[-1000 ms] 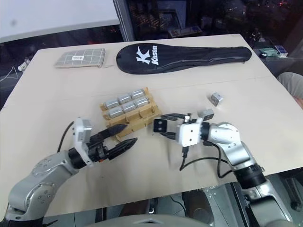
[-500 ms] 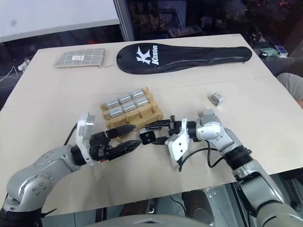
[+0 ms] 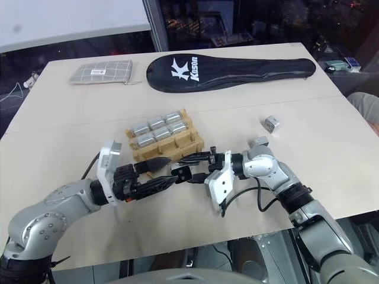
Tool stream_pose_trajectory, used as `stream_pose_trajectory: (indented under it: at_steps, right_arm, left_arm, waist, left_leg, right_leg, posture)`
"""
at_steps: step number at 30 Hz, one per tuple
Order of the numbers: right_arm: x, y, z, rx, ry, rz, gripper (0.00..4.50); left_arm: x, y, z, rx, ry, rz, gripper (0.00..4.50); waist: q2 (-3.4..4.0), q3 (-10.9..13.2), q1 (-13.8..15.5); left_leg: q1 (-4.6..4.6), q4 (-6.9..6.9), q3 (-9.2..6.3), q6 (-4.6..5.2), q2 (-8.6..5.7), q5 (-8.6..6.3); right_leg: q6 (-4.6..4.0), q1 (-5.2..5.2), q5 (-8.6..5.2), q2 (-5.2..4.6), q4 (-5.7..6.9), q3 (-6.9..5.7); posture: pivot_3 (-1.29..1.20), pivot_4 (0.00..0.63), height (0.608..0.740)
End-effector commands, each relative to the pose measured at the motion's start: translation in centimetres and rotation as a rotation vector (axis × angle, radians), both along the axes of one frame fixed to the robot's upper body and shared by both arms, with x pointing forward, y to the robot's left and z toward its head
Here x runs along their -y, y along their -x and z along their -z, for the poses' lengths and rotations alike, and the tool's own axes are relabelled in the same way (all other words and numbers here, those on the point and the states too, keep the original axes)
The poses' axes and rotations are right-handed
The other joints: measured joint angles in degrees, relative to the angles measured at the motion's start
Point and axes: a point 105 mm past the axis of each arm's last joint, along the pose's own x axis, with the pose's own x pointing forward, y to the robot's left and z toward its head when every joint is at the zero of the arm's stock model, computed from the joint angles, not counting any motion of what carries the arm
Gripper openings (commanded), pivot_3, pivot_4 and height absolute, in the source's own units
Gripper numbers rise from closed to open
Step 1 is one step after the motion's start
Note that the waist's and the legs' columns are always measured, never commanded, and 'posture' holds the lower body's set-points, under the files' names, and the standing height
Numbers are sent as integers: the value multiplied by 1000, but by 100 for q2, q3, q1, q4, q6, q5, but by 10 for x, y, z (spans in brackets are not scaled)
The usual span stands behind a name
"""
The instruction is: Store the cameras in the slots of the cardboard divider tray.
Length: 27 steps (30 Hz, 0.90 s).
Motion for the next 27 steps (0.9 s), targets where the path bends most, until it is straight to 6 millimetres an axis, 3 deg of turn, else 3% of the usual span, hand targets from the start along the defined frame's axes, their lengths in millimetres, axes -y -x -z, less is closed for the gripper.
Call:
stream_pose_trajectory:
  at_steps: [1,4,10,16,17,18,20,21,27]
  right_arm:
    - [-4,5,-16,37,-61,-29,1912]
    - [-5,7,-16,35,-65,-32,1912]
    - [-8,9,-17,32,-71,-39,1912]
    - [-7,7,-15,-4,-51,-7,1912]
    - [-7,6,-15,-20,-44,4,2944]
    - [-6,6,-15,-30,-40,11,3206]
    - [-6,8,-20,-16,-68,-3,4219]
    - [-6,9,-24,-3,-92,-10,4454]
    - [40,4,-26,-173,-100,121,4454]
  left_arm:
    - [2,3,-4,-5,7,45,4284]
    - [1,3,-4,-11,3,51,3487]
    - [1,3,-3,-21,-7,58,631]
    - [1,3,0,-22,-22,61,636]
    - [1,3,0,-19,-22,60,636]
    - [1,2,0,-17,-23,60,636]
    - [1,1,-1,0,-22,54,636]
    - [1,0,-2,14,-24,48,636]
    - [-30,-14,-13,139,-87,-79,636]
  waist:
    - [0,0,-1]
    - [0,0,1]
    - [0,0,1]
    - [0,0,1]
    - [0,0,2]
    - [0,0,3]
    - [0,0,3]
    - [0,0,3]
    - [0,0,52]
  left_leg:
    - [0,0,0,0,0,0]
    - [0,0,0,0,0,0]
    - [0,0,-1,0,0,0]
    - [0,0,-1,0,0,0]
    - [0,0,-1,0,0,0]
    - [0,0,-2,0,0,0]
    - [-1,0,-3,0,0,0]
    - [0,0,-4,0,0,0]
    - [-8,0,-2,0,-5,0]
  right_leg:
    - [0,0,0,0,0,1]
    - [0,0,0,0,0,0]
    - [-1,0,-1,0,0,0]
    - [-1,0,0,-1,0,0]
    - [-1,0,-1,-1,0,0]
    - [-1,0,-1,-1,0,-1]
    - [-2,0,-1,-1,0,1]
    - [-1,0,-1,-1,0,1]
    - [-4,0,-2,-7,-3,-8]
  posture:
    - [0,150,740]
    - [0,150,740]
    - [0,150,740]
    - [0,150,740]
    - [0,150,740]
    - [0,150,740]
    - [0,150,740]
    - [0,150,740]
    - [0,150,740]
